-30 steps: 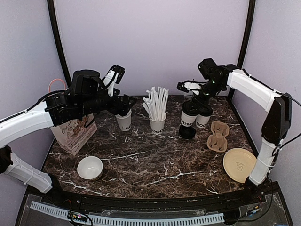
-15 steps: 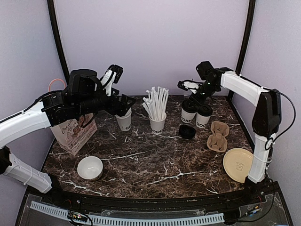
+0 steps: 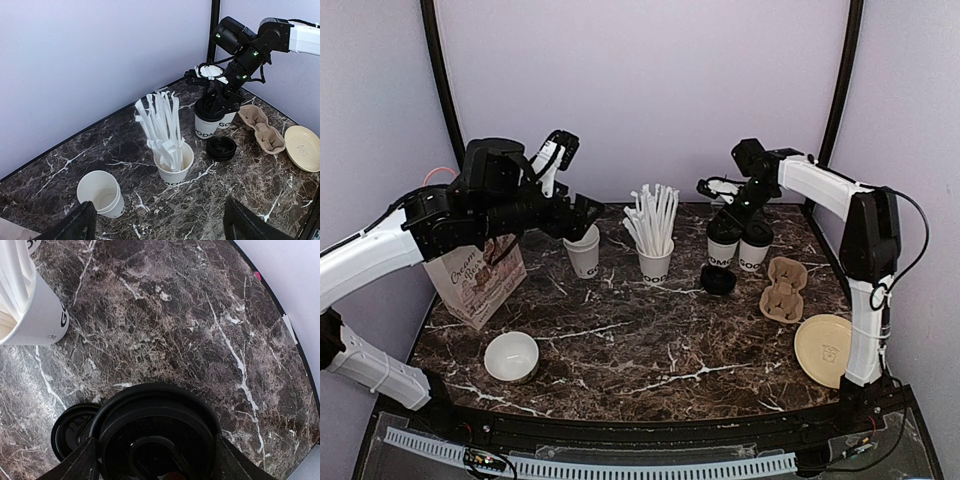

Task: Pack the takeout coffee

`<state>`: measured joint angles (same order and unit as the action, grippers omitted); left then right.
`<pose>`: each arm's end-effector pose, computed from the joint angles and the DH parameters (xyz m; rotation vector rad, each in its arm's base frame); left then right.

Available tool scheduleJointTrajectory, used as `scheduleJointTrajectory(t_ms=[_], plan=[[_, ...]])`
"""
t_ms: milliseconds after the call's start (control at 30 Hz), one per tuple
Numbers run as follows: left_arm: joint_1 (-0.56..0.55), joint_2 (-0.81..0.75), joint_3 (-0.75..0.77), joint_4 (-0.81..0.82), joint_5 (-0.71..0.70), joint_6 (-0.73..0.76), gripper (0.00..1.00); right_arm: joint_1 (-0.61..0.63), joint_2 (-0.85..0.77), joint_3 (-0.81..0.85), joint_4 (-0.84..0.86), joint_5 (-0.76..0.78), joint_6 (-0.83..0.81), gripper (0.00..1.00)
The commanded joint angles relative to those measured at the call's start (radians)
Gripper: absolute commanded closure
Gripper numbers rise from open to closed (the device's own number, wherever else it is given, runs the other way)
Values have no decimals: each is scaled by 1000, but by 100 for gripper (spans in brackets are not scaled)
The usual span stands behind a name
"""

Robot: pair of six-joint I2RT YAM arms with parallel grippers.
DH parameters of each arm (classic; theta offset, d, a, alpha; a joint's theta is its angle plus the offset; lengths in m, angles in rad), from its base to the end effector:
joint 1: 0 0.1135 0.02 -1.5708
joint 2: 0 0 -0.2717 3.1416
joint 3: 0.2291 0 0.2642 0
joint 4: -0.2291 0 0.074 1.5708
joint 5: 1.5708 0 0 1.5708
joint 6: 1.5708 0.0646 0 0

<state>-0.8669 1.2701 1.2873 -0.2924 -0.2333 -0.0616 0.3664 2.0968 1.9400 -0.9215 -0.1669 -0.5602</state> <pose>0.2233 -0.2400 0.4002 0.5750 1.7694 -0.4338 0.4490 0.1838 0.2462 -1.2257 2.3297 0.1551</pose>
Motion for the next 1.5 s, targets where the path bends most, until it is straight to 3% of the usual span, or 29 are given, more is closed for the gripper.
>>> scheduleJointTrajectory(t_ms=[0,167,433,567,800,967,1067,1233,1333,1467], plan=[[1,-8,60,-74,-95,36,9,-7,23,40,-62,-24,20,19],[2,-25,149,-156,-237,102,8,-7,-46,48,-66,-51,42,4],[40,-61,351,-333,-540,175,7,-7,-219,-63,30,-105,94,3],[145,-105,389,-392,-585,165,9,-7,-293,-155,77,-122,109,3],[529,-106,396,-584,-331,-9,12,-7,-409,-288,141,-170,106,4],[720,-83,350,-655,-166,-53,15,-7,-454,-343,150,-206,100,5],[778,-77,291,-660,-108,-43,10,-7,-476,-381,158,-217,96,5],[831,-43,200,-606,-132,-25,6,-7,-499,-429,168,-247,95,5],[855,-10,181,-564,-183,4,6,-7,-514,-446,168,-267,95,6],[897,59,203,-526,-75,27,13,-7,-536,-461,161,-278,89,6]])
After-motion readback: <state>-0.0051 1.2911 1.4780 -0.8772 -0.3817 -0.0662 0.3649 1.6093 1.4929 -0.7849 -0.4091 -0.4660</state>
